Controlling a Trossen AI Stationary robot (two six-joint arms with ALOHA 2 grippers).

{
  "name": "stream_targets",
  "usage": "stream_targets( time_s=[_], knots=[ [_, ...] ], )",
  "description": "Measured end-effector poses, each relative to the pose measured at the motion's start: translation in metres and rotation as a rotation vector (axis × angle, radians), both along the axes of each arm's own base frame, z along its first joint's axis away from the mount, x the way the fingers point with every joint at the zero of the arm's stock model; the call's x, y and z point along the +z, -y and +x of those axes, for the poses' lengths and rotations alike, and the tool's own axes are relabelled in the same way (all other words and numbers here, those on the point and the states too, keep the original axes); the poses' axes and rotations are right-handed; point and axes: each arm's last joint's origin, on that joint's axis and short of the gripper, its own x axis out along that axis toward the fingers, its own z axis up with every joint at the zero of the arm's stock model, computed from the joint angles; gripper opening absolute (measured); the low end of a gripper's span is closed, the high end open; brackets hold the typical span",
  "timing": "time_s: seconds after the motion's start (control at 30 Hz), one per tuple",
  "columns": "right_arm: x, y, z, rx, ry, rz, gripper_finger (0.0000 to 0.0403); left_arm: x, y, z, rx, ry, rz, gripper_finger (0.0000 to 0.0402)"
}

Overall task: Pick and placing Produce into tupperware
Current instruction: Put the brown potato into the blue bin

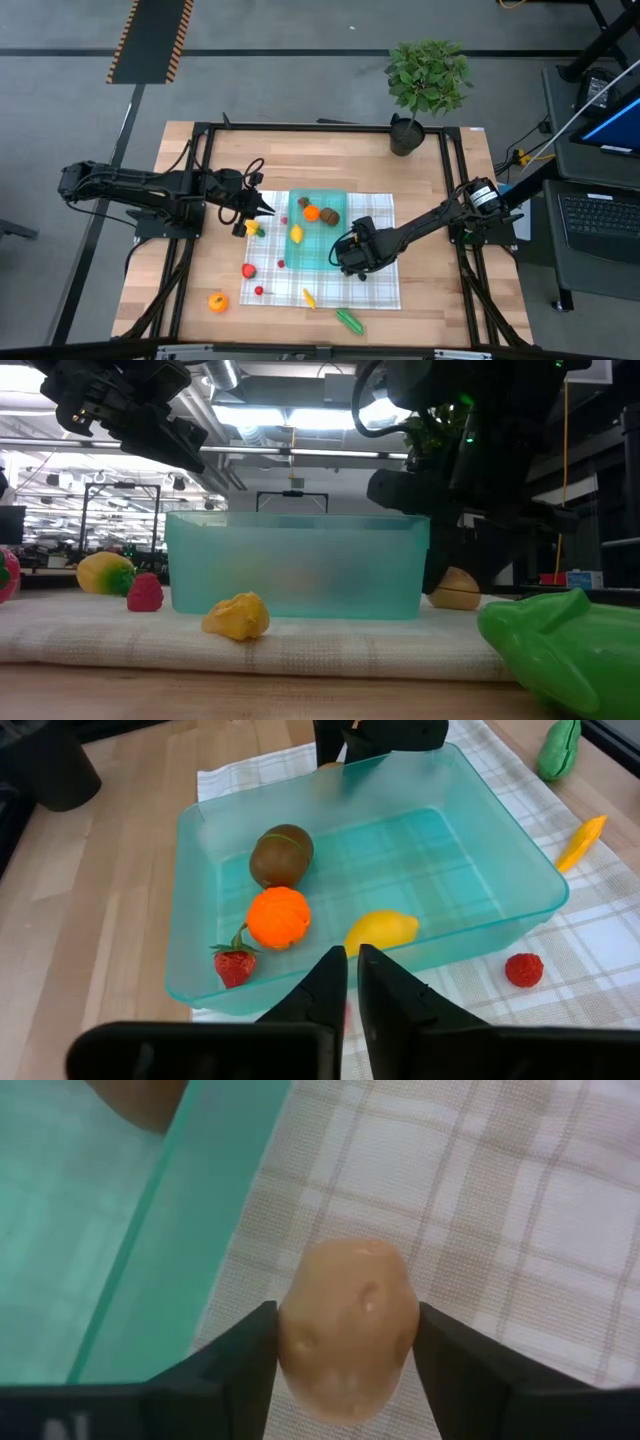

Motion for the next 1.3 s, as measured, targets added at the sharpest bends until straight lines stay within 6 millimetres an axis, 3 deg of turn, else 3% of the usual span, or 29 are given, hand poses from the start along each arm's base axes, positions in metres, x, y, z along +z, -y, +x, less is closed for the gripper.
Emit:
stream_targets(
  time_s=[0.4, 0.83, 1.3],
  knots=[
    [0.004, 0.001, -0.003, 0.001, -0.012, -0.005, 0.0203, 0.000, 0.000, 0.000, 0.000, 0.000, 0.000, 0.0006],
    [0.052, 0.001, -0.034, 0.044, 0.070, -0.159, 0.0201, 0.000, 0.000, 0.000, 0.000, 0.002, 0.000, 0.0035],
    [0.041, 0.007, -0.078, 0.113, 0.340, -0.349, 0.0201, 0.000, 0.000, 0.000, 0.000, 0.002, -0.001, 0.0040]
  ],
)
